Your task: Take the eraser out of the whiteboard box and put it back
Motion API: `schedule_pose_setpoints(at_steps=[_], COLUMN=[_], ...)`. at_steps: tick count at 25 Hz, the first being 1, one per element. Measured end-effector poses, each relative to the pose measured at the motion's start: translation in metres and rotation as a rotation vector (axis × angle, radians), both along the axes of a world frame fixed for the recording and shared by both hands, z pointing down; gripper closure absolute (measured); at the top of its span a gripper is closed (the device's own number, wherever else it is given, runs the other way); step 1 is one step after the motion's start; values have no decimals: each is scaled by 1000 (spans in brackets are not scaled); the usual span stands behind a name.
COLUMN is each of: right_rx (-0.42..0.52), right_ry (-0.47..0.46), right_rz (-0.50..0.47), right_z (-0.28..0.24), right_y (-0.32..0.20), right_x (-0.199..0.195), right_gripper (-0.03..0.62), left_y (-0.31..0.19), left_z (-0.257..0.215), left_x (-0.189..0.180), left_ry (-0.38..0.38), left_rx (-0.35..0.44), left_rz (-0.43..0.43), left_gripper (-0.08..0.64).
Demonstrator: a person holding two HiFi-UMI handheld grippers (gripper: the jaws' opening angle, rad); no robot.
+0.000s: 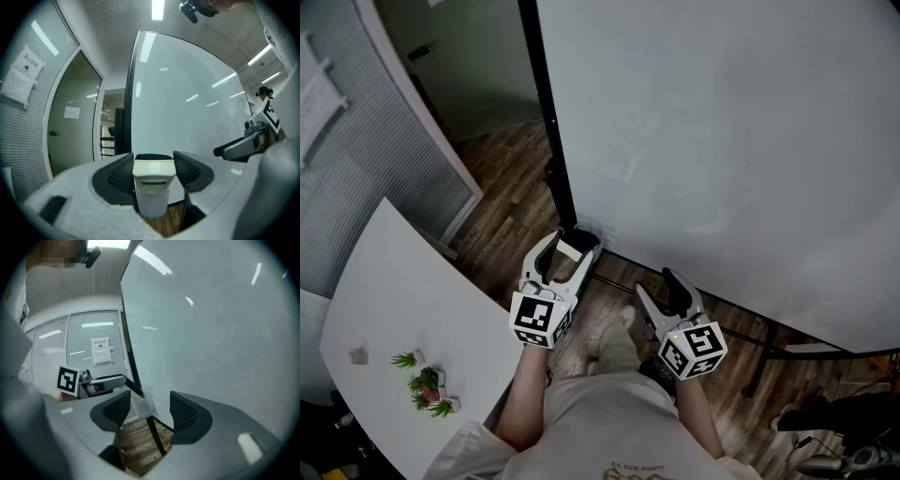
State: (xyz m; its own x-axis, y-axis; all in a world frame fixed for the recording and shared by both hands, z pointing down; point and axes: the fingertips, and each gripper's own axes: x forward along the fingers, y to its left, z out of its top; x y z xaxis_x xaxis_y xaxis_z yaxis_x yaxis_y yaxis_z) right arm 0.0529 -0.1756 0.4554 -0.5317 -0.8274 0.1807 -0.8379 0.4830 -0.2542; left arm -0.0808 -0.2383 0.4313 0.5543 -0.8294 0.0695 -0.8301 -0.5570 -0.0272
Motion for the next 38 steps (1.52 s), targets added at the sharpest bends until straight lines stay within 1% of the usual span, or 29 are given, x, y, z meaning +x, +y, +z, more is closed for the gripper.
schedule_pose_setpoints(at_steps=[7,17,26,33,38], right_rx=[7,26,58,70,70], right_ry=[5,10,6,8,9], right_rz=[0,3,-3,-22,-23], right_z=[-2,-7,-19,-23,-24], right_y=[3,11,21,28,32], right_x=[-4,-5,-4,-8,-9], right_gripper=[325,325,325,325,325], left_y=[7,21,37,52,59], left_z=[-8,-21,-40,-50,-51], left_x=[-9,-12,-6,-16,-22], left_ry=[35,40,42,49,54], left_rx=[10,43,82,103,105], left_rz=[-3,2,20,-4,-20], left_gripper=[296,296,296,296,296])
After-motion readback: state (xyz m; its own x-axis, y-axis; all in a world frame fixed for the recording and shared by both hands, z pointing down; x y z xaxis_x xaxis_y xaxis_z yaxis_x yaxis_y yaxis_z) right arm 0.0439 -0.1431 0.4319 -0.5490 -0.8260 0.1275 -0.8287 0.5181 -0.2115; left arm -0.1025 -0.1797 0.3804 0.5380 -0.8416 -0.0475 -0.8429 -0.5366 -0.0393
